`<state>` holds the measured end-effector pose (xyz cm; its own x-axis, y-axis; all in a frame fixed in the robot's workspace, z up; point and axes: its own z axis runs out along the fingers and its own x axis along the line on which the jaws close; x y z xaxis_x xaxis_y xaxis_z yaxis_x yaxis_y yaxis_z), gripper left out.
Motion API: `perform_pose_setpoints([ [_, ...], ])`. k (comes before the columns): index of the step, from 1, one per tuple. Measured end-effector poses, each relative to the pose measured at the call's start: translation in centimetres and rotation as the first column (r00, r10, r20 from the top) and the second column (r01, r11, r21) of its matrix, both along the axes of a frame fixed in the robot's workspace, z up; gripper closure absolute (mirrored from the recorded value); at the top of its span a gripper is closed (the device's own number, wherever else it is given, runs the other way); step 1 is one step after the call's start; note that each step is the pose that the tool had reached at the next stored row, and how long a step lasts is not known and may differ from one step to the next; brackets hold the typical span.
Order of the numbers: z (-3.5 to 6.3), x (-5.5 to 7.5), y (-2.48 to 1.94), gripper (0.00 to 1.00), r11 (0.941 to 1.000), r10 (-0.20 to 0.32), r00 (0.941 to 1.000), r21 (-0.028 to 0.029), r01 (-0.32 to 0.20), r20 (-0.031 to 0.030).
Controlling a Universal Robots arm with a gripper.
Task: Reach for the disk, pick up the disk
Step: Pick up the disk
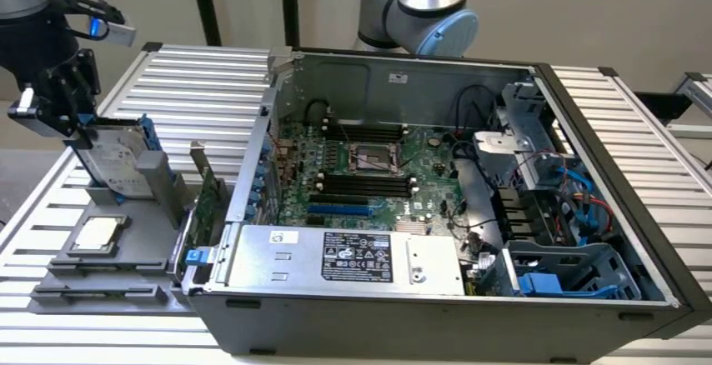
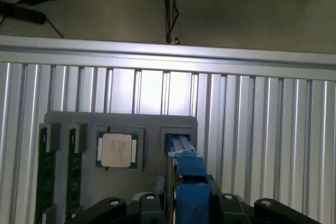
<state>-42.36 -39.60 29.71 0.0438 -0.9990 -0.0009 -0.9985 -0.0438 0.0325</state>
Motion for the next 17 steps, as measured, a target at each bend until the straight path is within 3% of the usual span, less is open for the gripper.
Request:
perform_pose_setpoints([
  [6, -0.06, -0.07, 0.05, 0.59, 1.0, -0.001, 1.0, 0.0, 0.001, 0.0012],
  [12, -0.17, -0.11, 0.06, 0.59, 1.0, -0.001, 1.0, 0.0001, 0.001, 0.0083],
  [17, -0.19, -0.19, 0.07, 0.59, 1.0, -0.001, 1.0, 0.0001, 0.001, 0.0086],
])
